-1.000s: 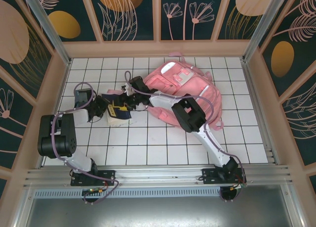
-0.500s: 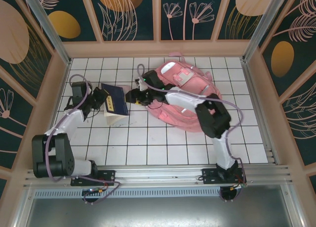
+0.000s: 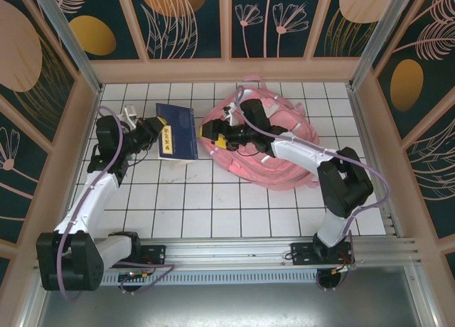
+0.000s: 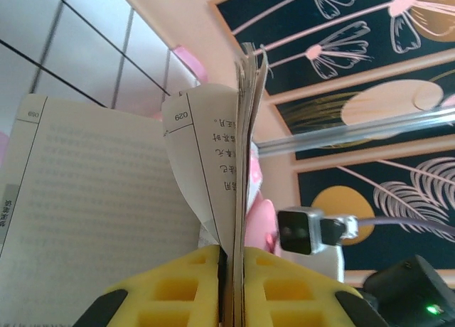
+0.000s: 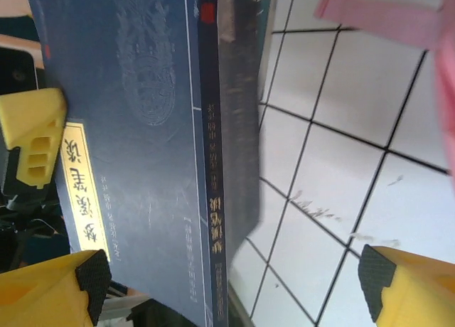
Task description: Pack the student bag
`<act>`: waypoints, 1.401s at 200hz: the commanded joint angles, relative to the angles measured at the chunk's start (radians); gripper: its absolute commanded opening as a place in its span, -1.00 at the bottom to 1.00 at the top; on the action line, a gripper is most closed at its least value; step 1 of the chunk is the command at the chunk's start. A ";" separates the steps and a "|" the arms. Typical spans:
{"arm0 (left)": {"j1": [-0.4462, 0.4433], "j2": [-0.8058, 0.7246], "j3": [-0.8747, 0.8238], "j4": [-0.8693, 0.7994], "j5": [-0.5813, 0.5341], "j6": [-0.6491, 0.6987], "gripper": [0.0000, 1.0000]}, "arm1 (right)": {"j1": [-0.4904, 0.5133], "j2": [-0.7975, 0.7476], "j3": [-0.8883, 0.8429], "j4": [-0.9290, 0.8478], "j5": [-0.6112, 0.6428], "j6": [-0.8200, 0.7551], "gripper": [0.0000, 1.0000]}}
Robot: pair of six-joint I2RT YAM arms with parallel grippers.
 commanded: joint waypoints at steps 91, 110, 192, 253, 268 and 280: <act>-0.033 -0.059 -0.044 0.120 0.052 -0.103 -0.76 | 0.074 0.112 -0.058 0.538 -0.133 0.330 -0.28; -0.034 -0.056 -0.048 0.114 0.049 -0.094 -0.73 | 0.072 0.104 -0.069 0.547 -0.122 0.334 -0.65; -0.035 -0.031 0.037 -0.128 -0.052 0.121 0.80 | -0.026 -0.124 -0.189 0.355 -0.106 0.152 -1.00; -0.186 0.067 0.008 0.122 0.092 0.038 0.85 | -0.038 -0.265 -0.241 0.379 -0.131 0.193 -1.00; -0.213 0.082 -0.016 0.221 0.121 -0.025 0.85 | -0.041 -0.292 -0.245 0.397 -0.132 0.212 -1.00; -0.219 0.084 -0.045 0.318 0.137 -0.098 0.84 | -0.043 -0.311 -0.251 0.402 -0.126 0.222 -1.00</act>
